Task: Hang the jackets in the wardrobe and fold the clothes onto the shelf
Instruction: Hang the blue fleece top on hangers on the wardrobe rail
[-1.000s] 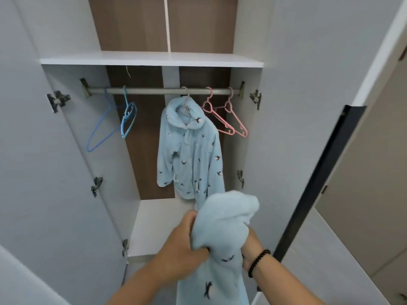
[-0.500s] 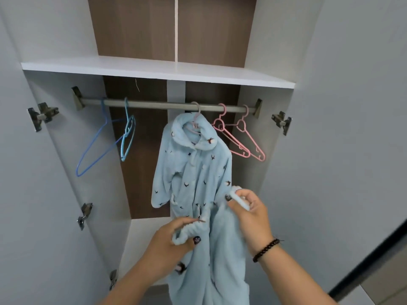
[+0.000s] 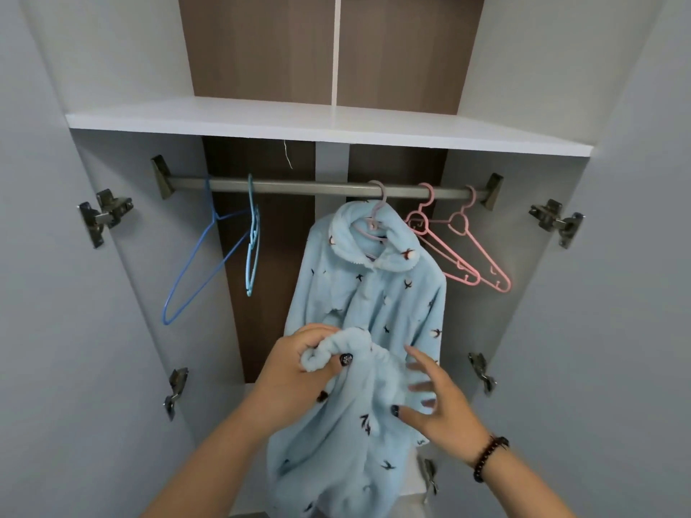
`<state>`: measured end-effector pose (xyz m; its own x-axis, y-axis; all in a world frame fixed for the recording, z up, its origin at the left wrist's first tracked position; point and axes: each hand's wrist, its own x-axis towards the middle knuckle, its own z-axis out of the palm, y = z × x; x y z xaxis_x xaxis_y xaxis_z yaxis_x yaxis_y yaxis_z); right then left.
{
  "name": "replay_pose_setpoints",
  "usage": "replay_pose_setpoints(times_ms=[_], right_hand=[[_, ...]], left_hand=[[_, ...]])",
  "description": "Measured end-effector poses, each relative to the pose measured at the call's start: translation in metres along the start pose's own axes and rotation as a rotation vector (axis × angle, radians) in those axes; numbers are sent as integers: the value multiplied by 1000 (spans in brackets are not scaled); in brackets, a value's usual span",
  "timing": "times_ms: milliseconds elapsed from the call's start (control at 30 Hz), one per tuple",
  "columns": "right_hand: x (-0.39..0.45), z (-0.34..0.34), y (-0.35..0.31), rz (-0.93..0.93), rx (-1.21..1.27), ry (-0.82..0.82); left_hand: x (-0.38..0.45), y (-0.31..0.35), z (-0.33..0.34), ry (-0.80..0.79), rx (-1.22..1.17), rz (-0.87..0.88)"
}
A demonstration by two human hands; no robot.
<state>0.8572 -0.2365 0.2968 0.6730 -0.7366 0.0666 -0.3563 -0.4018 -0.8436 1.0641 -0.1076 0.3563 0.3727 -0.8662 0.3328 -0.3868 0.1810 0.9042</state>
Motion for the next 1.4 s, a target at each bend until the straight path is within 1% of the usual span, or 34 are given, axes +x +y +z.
replay_pose_setpoints(times_ms=[33, 100, 133, 167, 300, 367, 467, 567, 667, 767, 833, 900, 967, 1000, 1033, 1100, 1167, 1200, 1267, 1333, 1400], right_hand=[[10, 6, -12, -58, -4, -3], [30, 18, -31, -200, -30, -73], [39, 26, -37, -251, -28, -116], [47, 33, -41, -261, 2, -162], [77, 53, -34, -156, 188, -288], [93, 59, -23, -128, 187, -336], [119, 59, -20, -99, 108, -399], [150, 55, -29, -107, 98, -511], [184, 54, -49, -63, 142, -614], [223, 60, -81, -28, 244, -586], [252, 68, -104, 7, 314, -529], [277, 79, -125, 6, 335, -414], [294, 89, -147, -59, 315, -263], [299, 95, -158, -96, 317, -216], [302, 102, -168, -130, 343, -206], [301, 121, -187, -174, 376, -284], [302, 148, -200, -199, 337, -357], [305, 163, -204, -184, 295, -390], [318, 193, -208, -71, 234, -430], [331, 214, -210, 146, 304, -431], [341, 225, -213, 354, 453, -464]], left_hand=[[3, -3, -3, -9, 5, 16], [7, -10, -8, -26, -4, 11], [7, -13, -11, -13, -20, -4], [8, -16, -14, 15, -41, -25], [13, -22, -36, 169, -63, -103], [18, -24, -51, 256, -30, -139], [27, -28, -71, 376, 63, -165], [36, -37, -81, 468, 133, -185], [45, -39, -81, 541, 135, -213], [50, -37, -82, 603, 113, -211], [48, -36, -83, 635, 84, -215], [44, -35, -84, 661, 63, -223], [38, -34, -87, 684, 59, -230], [34, -34, -88, 694, 54, -238], [31, -35, -90, 705, 50, -251], [24, -36, -95, 737, 60, -280], [17, -39, -99, 769, 56, -291], [15, -41, -101, 780, 47, -294], [9, -44, -107, 778, 45, -308], [5, -46, -115, 757, 56, -326], [4, -49, -124, 737, 67, -339]])
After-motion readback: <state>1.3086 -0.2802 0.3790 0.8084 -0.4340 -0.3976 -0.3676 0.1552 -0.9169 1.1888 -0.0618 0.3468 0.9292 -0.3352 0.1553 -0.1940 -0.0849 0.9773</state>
